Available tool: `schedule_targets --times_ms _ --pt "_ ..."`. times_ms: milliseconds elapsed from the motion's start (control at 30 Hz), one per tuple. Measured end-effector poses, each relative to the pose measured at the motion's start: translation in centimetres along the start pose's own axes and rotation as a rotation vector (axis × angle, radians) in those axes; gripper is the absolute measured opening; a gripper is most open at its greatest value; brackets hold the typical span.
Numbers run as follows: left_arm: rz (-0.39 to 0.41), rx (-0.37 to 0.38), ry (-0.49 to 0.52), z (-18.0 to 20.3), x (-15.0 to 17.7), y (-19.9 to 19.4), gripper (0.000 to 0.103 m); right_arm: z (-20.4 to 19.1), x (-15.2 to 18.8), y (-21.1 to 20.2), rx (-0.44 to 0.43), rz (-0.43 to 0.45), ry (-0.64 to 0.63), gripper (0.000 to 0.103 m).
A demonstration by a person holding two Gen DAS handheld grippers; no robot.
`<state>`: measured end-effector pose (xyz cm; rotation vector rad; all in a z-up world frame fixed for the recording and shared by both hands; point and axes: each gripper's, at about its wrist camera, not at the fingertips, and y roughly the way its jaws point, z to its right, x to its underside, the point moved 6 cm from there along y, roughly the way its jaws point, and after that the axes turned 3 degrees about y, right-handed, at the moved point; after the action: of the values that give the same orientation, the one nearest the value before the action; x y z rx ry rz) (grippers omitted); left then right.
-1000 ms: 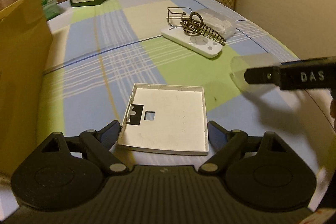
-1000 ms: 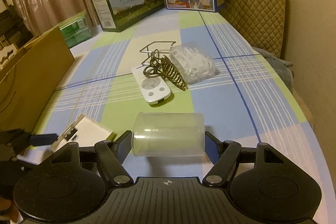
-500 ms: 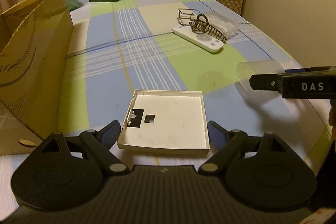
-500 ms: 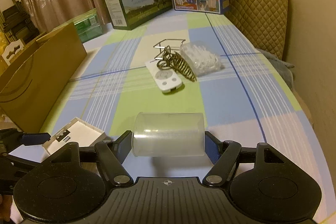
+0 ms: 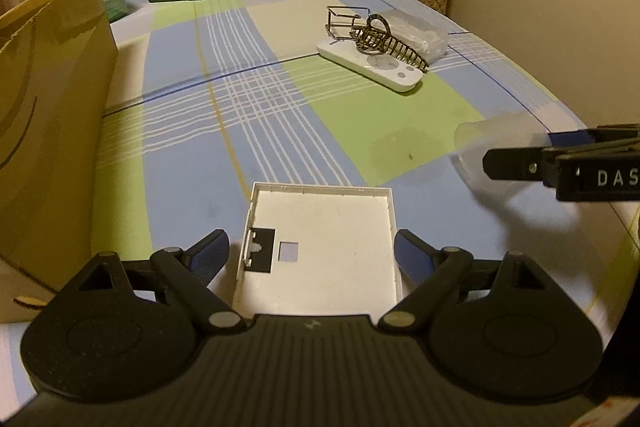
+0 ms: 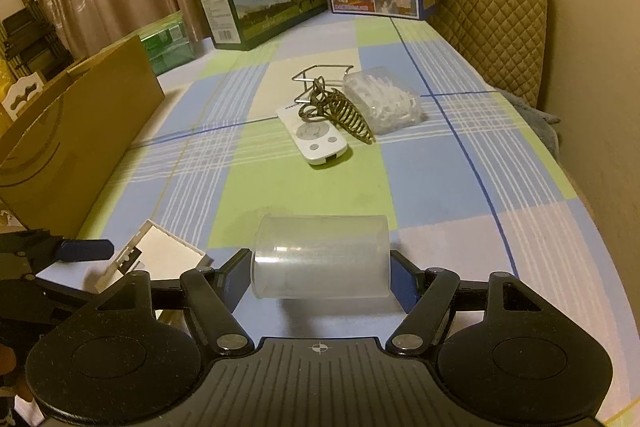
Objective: Organize rigid objects
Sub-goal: 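Lift the cylinder and the white frame off the table with both tools, then carry both items over the cardboard box and open the left tool to drop the frame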
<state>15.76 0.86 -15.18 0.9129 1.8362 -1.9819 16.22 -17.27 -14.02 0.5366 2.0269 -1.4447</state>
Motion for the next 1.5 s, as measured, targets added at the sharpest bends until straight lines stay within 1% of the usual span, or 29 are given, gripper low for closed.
schedule_targets --times_ms 67,200,267,333,467,567,667,867,1033,1233,1367,1500 --pt "-0.005 0.011 0.001 0.1 -0.1 0.2 0.087 0.0 0.0 0.1 -0.002 -0.002 0.003 0.068" --pt "-0.024 0.018 0.035 0.7 0.3 0.7 0.087 0.1 0.0 0.2 -0.002 -0.003 0.006 0.068" --pt "-0.014 0.013 0.044 0.8 0.5 0.7 0.088 0.1 0.0 0.3 -0.002 -0.005 0.006 0.068" --pt "-0.017 0.008 0.03 0.7 0.4 0.6 0.085 0.0 0.0 0.3 -0.002 -0.006 0.005 0.068" --pt "-0.029 0.006 0.003 0.7 0.3 0.1 0.085 -0.1 -0.1 0.1 -0.002 0.002 -0.002 0.068" --pt "-0.012 -0.013 -0.004 0.8 0.2 -1.1 0.085 -0.4 -0.3 -0.5 -0.002 0.01 -0.011 0.068" --pt "0.012 -0.029 -0.035 0.5 0.0 -2.8 0.085 -1.2 -0.6 -1.7 -0.015 0.027 -0.01 0.068" --pt "0.083 -0.07 -0.09 -0.9 -1.2 -7.5 0.085 -3.6 -1.4 -4.3 -0.05 0.063 -0.026 0.068" --pt "0.142 -0.115 -0.12 -3.1 -2.6 -11.8 0.085 -6.7 -3.2 -6.1 -0.105 0.098 -0.037 0.068" --pt "0.207 -0.176 -0.147 -7.4 -4.0 -16.7 0.085 -12.9 -5.8 -7.5 -0.203 0.137 -0.1 0.068" --pt "0.212 -0.23 -0.144 -10.9 -4.4 -19.1 0.085 -16.9 -7.3 -7.3 -0.285 0.119 -0.108 0.068" --pt "0.206 -0.289 -0.139 -14.3 -4.4 -20.5 0.085 -20.6 -8.7 -6.6 -0.329 0.116 -0.142 0.068"
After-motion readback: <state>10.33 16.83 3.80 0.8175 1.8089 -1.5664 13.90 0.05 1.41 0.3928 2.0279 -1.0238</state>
